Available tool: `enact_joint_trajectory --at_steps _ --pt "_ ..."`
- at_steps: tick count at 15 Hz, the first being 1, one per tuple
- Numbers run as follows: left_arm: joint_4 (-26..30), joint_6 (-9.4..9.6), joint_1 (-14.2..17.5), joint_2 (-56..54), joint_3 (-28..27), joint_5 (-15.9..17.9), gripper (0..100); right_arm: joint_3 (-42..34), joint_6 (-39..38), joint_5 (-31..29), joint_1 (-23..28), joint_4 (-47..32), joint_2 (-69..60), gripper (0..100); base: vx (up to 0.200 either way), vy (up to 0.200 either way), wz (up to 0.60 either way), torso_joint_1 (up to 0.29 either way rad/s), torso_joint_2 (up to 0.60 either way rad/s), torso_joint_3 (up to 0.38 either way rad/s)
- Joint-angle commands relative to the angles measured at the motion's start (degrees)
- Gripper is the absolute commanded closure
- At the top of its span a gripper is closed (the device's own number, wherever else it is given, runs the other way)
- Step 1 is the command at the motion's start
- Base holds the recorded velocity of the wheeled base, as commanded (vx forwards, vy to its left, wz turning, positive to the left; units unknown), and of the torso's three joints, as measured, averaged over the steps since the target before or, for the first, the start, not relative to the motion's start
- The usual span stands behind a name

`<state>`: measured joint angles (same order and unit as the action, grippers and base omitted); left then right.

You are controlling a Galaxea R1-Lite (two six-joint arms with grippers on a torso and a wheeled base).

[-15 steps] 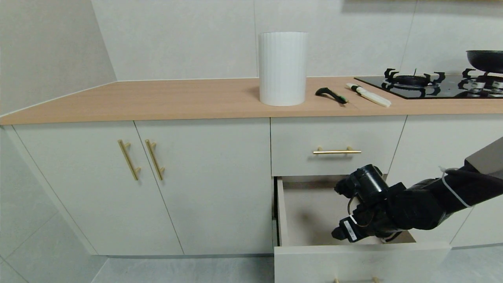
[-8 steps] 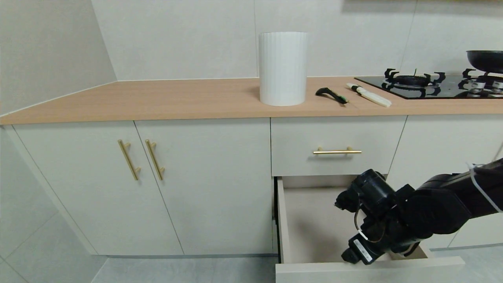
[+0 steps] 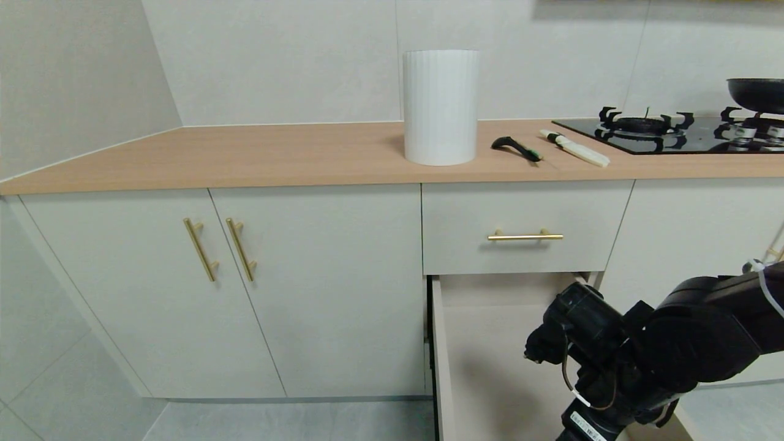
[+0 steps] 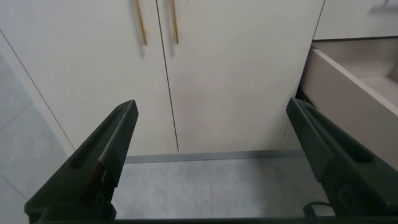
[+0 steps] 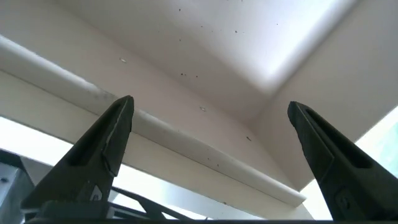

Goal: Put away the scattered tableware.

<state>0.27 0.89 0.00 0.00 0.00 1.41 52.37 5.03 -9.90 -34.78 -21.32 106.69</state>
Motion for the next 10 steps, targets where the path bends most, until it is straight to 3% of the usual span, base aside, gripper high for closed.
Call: enact_joint_trajectory --at_steps 1,5,10 --pt "0.0 -0.01 0.0 0.0 0.0 0.0 0 1.8 -1.2 0.0 0.1 0.6 -0.4 0 0.000 0.000 0.00 0.000 0.00 0.000" --pt "0.0 0.08 0.0 0.0 0.0 0.0 0 10.4 -17.0 0.7 2.3 0.7 -1.8 0 0.000 0.000 0.00 0.000 0.00 0.000" --pt "0.0 -0.01 0.0 0.0 0.0 0.0 0 12.3 -17.3 1.5 9.1 5.1 -6.1 0 0.000 0.000 0.00 0.000 0.00 0.000"
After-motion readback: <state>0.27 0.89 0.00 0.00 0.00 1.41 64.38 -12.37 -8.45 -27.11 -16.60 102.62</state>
